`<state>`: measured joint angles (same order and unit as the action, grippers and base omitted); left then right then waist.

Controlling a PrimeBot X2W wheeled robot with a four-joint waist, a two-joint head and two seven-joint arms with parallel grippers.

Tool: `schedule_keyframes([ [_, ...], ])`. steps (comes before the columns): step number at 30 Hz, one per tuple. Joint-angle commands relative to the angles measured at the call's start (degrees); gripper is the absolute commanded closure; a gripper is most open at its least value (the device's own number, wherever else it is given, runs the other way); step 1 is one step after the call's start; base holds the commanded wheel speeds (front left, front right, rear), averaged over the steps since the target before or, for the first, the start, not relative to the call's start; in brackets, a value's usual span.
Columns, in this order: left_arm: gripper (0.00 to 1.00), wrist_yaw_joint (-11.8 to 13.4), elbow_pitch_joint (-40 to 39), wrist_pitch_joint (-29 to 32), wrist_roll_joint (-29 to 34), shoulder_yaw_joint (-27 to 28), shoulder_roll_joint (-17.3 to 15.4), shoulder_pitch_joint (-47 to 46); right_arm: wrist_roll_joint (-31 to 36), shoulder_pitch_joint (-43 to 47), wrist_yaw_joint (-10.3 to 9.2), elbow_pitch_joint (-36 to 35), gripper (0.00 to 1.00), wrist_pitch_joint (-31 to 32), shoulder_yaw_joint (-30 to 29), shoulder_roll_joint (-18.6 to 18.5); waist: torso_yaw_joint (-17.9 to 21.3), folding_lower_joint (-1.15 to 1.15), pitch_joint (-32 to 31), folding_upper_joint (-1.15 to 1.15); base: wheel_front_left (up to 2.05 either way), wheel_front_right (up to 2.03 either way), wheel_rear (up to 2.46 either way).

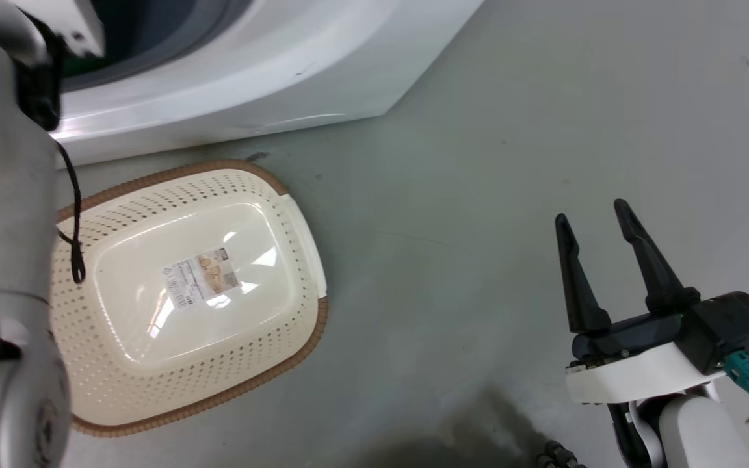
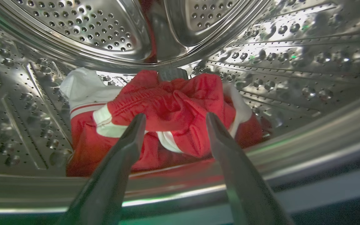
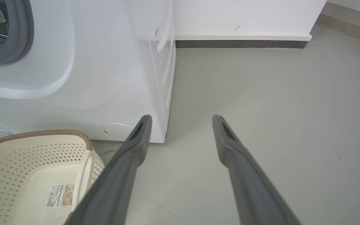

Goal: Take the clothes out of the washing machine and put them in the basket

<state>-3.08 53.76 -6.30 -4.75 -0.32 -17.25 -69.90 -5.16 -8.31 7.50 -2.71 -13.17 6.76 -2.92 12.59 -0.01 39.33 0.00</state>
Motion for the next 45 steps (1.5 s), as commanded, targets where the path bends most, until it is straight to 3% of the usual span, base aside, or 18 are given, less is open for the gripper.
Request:
schedule_keyframes([
  [1,0.00,-0.1,0.3,0.4,-0.1,-0.1,-0.6,-1.2,-0.4,-1.0,-0.02,0.2,0.00,-0.5,0.2,0.1,0.9,0.01,0.8,0.00,0.00,0.00,0.00],
  [12,0.00,-1.9,8.7,16.6,-0.1,-1.5,-5.6,-13.4,-3.1,-2.5,-0.02,2.8,0.00,-1.7,3.0,0.1,6.0,0.01,3.6,0.00,0.00,0.00,0.00],
  [25,0.00,0.9,13.5,37.6,0.1,-2.7,-9.7,-18.3,-5.8,-3.0,-0.03,3.5,0.00,-2.1,5.6,0.1,9.5,0.01,5.9,0.00,0.00,0.00,0.00],
  [26,0.09,1.1,13.7,39.0,-0.2,-2.5,-9.7,-18.2,-5.9,-3.0,-0.02,3.5,0.00,-2.1,5.6,0.1,9.6,0.01,5.9,0.00,0.00,0.00,0.00],
  [28,1.00,1.8,12.8,39.9,-0.2,-2.6,-9.8,-18.2,-6.2,-3.1,-0.03,3.3,0.00,-2.1,5.6,0.1,9.7,0.01,6.0,0.00,0.00,0.00,0.00],
  [35,1.00,3.8,7.5,36.8,-1.0,-2.5,-9.9,-15.4,-6.7,-3.5,-0.02,3.6,0.00,-2.1,6.0,0.1,9.8,0.01,5.5,0.00,0.00,0.00,0.00],
  [45,1.00,3.9,-0.3,19.8,-2.7,-2.0,-8.7,-5.2,-5.9,-3.1,-0.02,4.7,0.00,-2.1,4.5,0.0,8.2,0.01,0.3,0.00,0.00,0.00,0.00],
])
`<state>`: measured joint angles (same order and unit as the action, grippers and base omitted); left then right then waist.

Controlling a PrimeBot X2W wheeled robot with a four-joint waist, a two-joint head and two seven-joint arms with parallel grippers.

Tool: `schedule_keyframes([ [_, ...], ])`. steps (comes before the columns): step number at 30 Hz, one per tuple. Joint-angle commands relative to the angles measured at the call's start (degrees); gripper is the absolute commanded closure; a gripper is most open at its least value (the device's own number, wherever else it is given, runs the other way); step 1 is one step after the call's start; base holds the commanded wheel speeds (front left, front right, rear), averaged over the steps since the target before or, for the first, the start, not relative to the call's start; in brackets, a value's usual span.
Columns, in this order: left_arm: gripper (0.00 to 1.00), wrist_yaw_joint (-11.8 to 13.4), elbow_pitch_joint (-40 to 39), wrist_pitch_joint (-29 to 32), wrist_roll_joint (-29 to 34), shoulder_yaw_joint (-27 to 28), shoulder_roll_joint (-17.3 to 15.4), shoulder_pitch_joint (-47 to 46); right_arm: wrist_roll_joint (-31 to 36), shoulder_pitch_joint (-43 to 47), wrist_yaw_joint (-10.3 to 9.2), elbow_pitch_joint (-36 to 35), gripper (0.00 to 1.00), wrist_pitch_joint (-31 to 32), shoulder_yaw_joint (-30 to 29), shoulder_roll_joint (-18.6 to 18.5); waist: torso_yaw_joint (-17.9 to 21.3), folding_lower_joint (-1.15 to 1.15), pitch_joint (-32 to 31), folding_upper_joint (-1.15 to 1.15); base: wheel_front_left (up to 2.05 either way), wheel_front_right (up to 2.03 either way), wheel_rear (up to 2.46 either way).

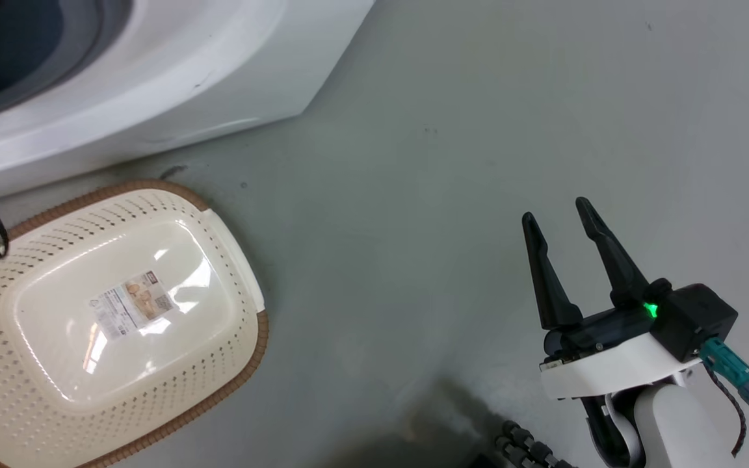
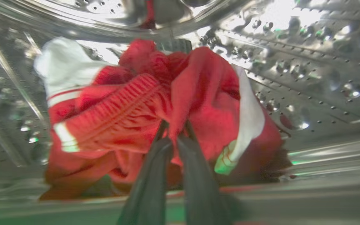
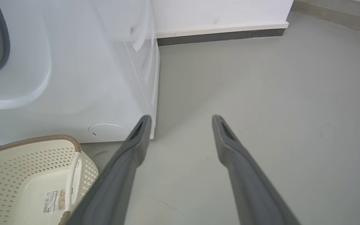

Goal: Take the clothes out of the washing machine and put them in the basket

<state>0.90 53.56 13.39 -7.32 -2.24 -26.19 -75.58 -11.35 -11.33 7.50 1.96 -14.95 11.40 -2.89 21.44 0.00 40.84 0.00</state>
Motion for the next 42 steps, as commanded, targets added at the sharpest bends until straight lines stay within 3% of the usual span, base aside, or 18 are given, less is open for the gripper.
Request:
schedule_keyframes([
  [1,1.00,-0.2,-0.3,-1.6,-0.5,0.0,0.7,1.8,0.4,0.2,-0.02,0.3,0.00,-0.3,-0.4,0.0,-1.0,0.00,-2.1,0.00,0.00,0.00,0.00],
  [15,1.00,-2.5,4.1,-26.9,-5.1,1.5,6.5,17.2,2.7,4.2,-0.02,2.1,0.00,0.8,-3.6,0.0,-5.7,0.00,-16.3,0.00,0.00,0.00,0.00],
  [19,1.00,-2.9,3.9,-28.4,-5.7,1.8,7.7,21.1,2.9,5.6,-0.02,1.9,0.00,1.8,-4.5,0.0,-6.9,0.00,-19.7,0.00,0.00,0.00,0.00],
  [28,1.00,-3.0,-11.0,-28.6,-4.7,4.8,10.5,36.1,3.3,10.0,-0.02,0.5,0.00,3.7,-5.8,0.0,-9.7,0.00,-28.3,0.00,0.00,0.00,0.00],
  [42,1.00,-2.5,-32.1,-28.6,-1.7,6.7,16.6,53.3,3.5,15.0,-0.02,-2.1,0.00,5.8,-7.7,0.0,-13.1,0.00,-34.6,0.00,0.00,0.00,0.00],
])
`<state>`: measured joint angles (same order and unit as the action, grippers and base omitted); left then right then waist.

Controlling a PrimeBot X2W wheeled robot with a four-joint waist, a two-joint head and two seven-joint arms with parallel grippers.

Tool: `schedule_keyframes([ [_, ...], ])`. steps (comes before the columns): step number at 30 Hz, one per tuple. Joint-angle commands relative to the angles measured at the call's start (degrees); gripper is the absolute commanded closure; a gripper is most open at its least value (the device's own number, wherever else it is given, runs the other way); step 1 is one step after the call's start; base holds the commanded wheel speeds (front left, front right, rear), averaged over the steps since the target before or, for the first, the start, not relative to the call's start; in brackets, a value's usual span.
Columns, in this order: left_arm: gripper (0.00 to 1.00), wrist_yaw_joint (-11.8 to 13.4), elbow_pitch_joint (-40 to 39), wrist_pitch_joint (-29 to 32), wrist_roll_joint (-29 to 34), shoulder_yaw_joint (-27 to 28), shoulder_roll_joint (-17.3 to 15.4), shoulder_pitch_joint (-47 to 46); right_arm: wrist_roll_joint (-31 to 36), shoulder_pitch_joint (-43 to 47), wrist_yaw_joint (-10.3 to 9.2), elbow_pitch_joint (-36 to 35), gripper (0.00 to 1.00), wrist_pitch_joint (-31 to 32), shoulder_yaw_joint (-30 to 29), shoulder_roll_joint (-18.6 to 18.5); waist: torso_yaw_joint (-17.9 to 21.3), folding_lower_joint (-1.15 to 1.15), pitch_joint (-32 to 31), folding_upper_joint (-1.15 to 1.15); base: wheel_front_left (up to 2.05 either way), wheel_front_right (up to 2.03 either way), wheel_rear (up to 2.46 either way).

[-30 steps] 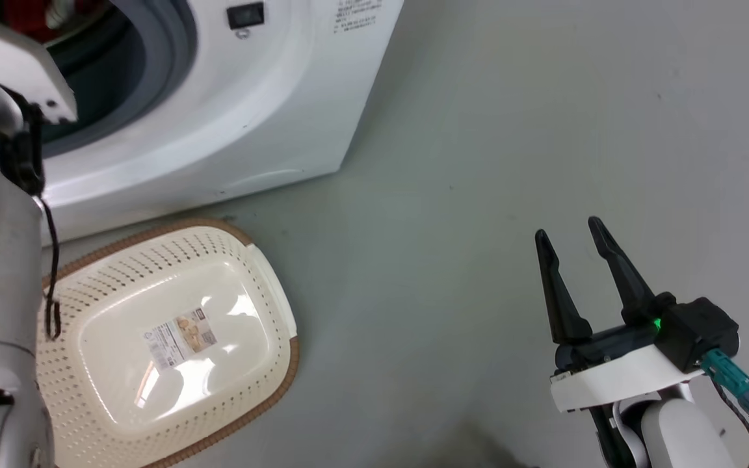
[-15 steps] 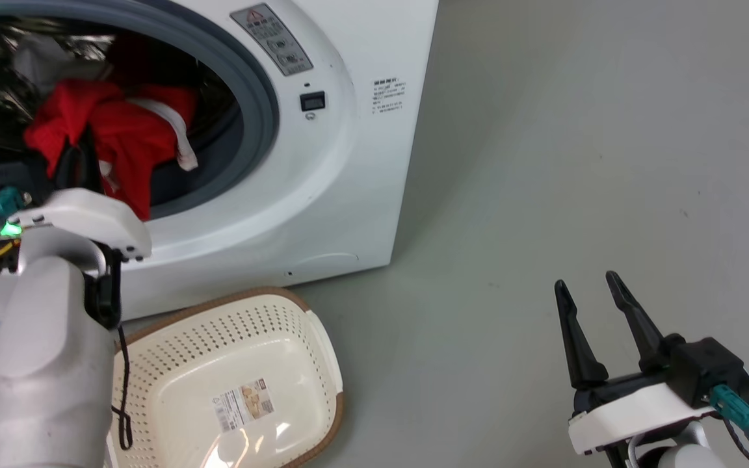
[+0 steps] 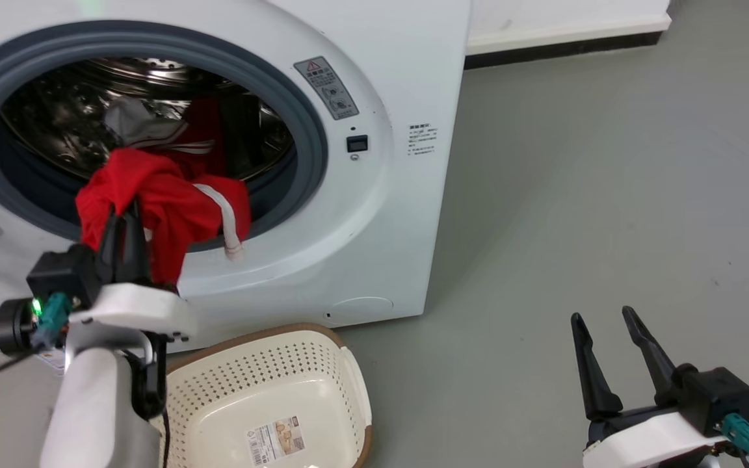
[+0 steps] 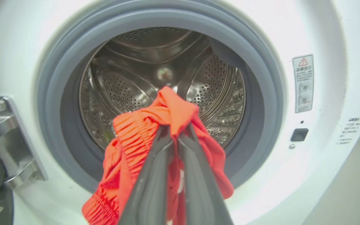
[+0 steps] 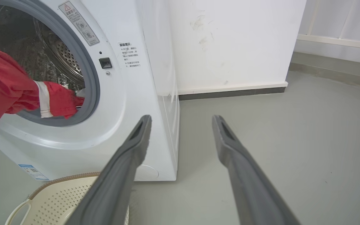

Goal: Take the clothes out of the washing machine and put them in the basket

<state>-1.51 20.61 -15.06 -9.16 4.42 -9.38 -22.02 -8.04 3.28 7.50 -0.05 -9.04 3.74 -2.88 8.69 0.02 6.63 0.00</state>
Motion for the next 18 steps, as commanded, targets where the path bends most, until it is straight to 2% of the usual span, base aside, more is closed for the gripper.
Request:
schedule_keyframes([
  [1,1.00,0.0,-0.7,-0.2,0.3,0.0,0.3,1.2,0.1,0.6,-0.02,-0.2,0.00,0.0,0.0,0.0,-0.7,-0.02,-0.8,0.00,0.00,0.00,0.00],
  [11,1.00,0.2,-13.6,0.0,-0.5,-2.4,4.3,16.4,0.6,3.0,-0.02,-1.8,0.00,1.5,-0.1,0.0,-3.9,-0.02,-2.2,0.00,0.00,0.00,0.00],
  [18,1.00,2.5,-16.5,1.5,-1.7,-5.0,5.6,24.7,1.1,1.9,-0.02,-2.7,0.00,2.0,0.4,0.0,-6.3,-0.02,0.3,0.00,0.00,0.00,0.00],
])
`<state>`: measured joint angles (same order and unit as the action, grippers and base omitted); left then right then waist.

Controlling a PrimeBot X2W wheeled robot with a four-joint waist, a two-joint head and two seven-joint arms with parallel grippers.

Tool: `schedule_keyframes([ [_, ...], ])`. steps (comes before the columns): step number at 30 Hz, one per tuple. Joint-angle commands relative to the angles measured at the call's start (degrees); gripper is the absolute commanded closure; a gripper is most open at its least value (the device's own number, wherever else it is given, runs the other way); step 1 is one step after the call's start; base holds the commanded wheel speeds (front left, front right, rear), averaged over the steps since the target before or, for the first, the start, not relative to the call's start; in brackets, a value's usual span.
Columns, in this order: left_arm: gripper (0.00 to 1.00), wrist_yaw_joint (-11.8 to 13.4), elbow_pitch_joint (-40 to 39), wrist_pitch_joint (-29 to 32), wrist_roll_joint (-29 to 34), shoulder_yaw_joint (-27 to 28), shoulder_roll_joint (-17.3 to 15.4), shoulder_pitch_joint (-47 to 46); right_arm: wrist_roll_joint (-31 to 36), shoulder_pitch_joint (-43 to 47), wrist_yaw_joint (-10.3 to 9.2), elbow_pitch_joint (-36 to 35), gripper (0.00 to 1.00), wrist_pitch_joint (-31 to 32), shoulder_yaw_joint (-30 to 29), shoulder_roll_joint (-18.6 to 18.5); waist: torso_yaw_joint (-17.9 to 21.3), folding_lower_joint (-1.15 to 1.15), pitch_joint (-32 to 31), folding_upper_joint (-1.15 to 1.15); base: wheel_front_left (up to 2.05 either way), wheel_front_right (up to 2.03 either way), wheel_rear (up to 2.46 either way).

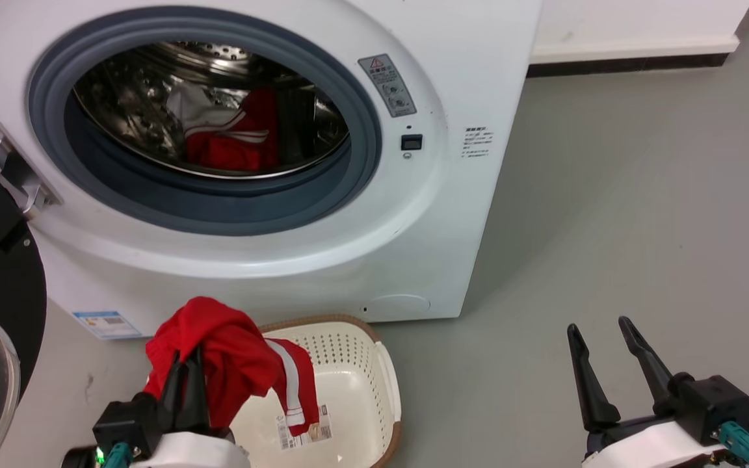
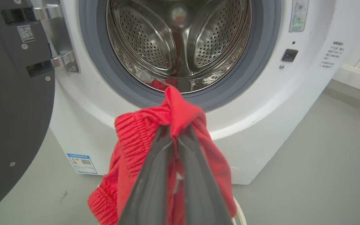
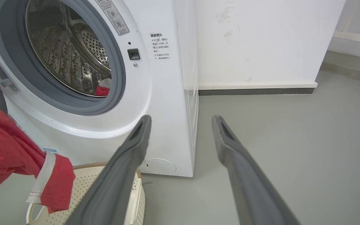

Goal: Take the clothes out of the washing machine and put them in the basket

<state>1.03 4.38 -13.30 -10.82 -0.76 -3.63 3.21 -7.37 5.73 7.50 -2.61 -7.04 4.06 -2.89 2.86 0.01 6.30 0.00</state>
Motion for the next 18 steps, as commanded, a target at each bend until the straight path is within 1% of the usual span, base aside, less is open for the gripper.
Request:
schedule_keyframes([
  [1,1.00,0.3,0.3,-0.3,-0.1,0.0,0.0,0.3,0.6,-0.9,-0.02,-0.3,0.00,0.0,0.1,0.0,-0.7,-0.01,1.2,0.00,0.00,0.00,0.00],
  [4,1.00,0.9,2.6,-0.5,-0.5,-1.1,0.2,1.5,0.6,-1.7,-0.02,-0.6,0.00,0.0,0.4,0.0,-1.3,-0.01,3.1,0.00,0.00,0.00,0.00],
  [7,1.00,0.8,6.7,-0.7,-1.2,-2.0,0.3,0.6,0.9,-3.0,-0.02,-1.0,0.00,0.2,0.6,0.0,-1.6,-0.01,6.1,0.00,0.00,0.00,0.00],
  [12,1.00,0.1,15.9,-1.2,-3.0,-3.4,0.6,-4.4,1.0,-6.1,-0.02,-1.1,0.00,-0.2,1.6,0.0,-1.1,-0.01,11.8,0.00,0.00,0.00,0.00],
  [18,1.00,-0.4,27.9,-1.6,-4.6,-2.9,0.5,-13.9,0.8,-10.4,-0.02,-1.0,0.00,-0.6,3.1,0.0,0.8,-0.01,20.0,0.00,0.00,0.00,0.00],
])
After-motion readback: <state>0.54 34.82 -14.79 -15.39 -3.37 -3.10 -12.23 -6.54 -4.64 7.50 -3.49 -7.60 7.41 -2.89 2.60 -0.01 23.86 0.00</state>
